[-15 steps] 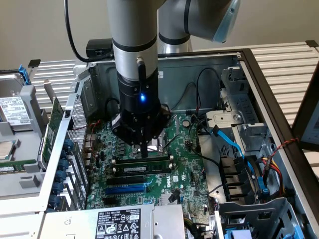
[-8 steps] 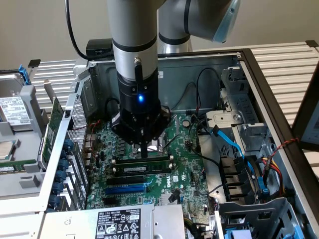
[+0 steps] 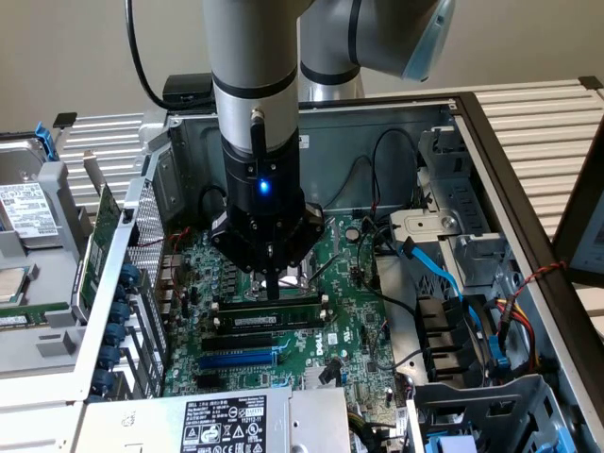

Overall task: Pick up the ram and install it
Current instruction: 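Press down the ram until it locks into place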

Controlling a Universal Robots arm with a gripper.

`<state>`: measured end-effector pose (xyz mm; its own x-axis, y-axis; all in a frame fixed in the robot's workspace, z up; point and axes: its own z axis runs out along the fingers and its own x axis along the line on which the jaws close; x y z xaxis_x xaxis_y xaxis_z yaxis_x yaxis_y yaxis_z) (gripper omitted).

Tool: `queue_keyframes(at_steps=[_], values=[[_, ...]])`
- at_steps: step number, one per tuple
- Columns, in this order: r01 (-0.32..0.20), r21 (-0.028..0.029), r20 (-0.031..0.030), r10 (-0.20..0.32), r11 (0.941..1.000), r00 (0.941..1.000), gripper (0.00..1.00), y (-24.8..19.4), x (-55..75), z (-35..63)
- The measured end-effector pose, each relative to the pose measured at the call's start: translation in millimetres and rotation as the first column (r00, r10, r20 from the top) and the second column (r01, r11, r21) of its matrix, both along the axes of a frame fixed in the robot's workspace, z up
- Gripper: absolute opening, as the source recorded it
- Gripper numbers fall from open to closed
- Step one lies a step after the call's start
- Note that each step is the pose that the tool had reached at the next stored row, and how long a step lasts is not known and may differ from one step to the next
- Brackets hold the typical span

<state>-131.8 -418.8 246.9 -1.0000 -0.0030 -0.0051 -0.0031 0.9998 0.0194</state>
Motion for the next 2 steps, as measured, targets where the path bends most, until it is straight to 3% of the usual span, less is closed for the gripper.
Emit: queue_keyframes(at_steps=[2], values=[[0.0, 0.0001, 0.0, 0.0, 1.0, 1.0, 0.11, 0.0, 0.0, 0.0]])
